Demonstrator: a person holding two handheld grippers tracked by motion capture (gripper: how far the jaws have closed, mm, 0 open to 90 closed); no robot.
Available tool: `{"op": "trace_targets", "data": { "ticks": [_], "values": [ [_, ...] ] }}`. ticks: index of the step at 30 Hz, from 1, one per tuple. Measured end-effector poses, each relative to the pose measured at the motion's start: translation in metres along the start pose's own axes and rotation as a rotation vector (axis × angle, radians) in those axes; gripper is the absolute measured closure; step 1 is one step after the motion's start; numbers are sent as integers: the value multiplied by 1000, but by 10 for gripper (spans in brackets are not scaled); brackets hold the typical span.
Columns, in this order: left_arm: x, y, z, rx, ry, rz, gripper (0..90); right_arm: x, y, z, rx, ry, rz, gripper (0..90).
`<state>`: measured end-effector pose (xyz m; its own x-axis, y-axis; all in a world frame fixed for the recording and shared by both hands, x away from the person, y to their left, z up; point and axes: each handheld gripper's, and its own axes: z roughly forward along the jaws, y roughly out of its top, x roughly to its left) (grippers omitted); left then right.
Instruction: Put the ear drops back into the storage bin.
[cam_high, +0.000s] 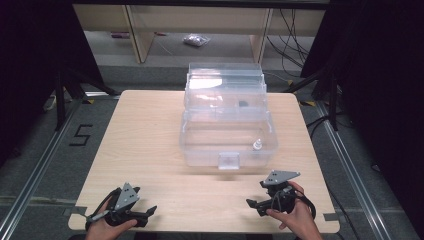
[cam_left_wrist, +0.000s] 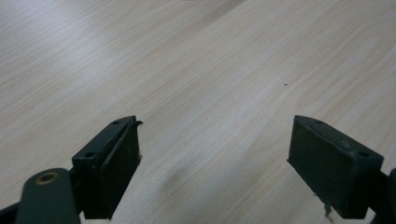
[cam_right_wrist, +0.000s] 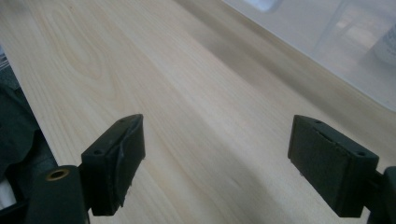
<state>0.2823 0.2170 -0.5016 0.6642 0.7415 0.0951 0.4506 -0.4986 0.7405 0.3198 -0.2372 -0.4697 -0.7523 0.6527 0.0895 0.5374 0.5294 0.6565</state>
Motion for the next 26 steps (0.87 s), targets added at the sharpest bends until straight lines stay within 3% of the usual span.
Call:
{"op": "trace_targets", "data": {
  "ticks": [5, 6, 8, 9, 10, 11, 12, 13, 14, 15, 16, 17, 21, 23, 24, 26],
  "values": [
    [0, 0, 0, 2, -2, 3, 160, 0, -6, 4, -2, -26, -3, 193],
    [1, 0, -2, 15, -14, 14, 160, 0, -6, 3, 16, -17, 3, 193],
    [2, 1, -3, 31, -10, 33, 160, 0, -8, 5, 1, -25, -5, 193],
    [2, 1, -3, 31, -10, 33, 160, -1, -8, 4, 9, -11, -14, 193],
    [0, 0, 0, 4, 0, 7, 160, 1, -9, 4, 10, -21, 16, 193],
    [0, 0, 0, 4, 0, 7, 160, 1, -9, 4, 10, -21, 16, 193],
    [0, 0, 0, 3, 2, 5, 160, -1, -9, 4, 24, -22, -4, 193],
    [0, 0, 0, 4, 2, 6, 160, -1, -11, 7, 1, -19, -18, 193],
    [0, 0, 0, 1, -3, -1, 160, -2, -11, 7, 22, -16, -36, 194],
    [0, 0, 0, 1, -2, 0, 160, 0, -12, 9, 13, -14, -15, 193],
    [0, 0, 0, 1, -2, 0, 160, 0, -12, 9, 13, -14, -15, 193],
    [0, 0, 0, 2, -4, 1, 160, -1, -12, 9, 46, -15, -31, 192],
    [0, 0, 0, 1, -4, -4, 160, -1, -13, 12, 37, -18, -35, 191],
    [0, 0, -1, 6, -9, -2, 160, 1, -13, 11, 58, -31, -4, 190],
    [0, 0, -1, 6, -9, -3, 160, -1, -13, 12, 46, -35, -28, 190],
    [0, 0, -1, 11, -11, 3, 160, -1, -13, 12, 49, -27, -19, 190]
  ]
}}
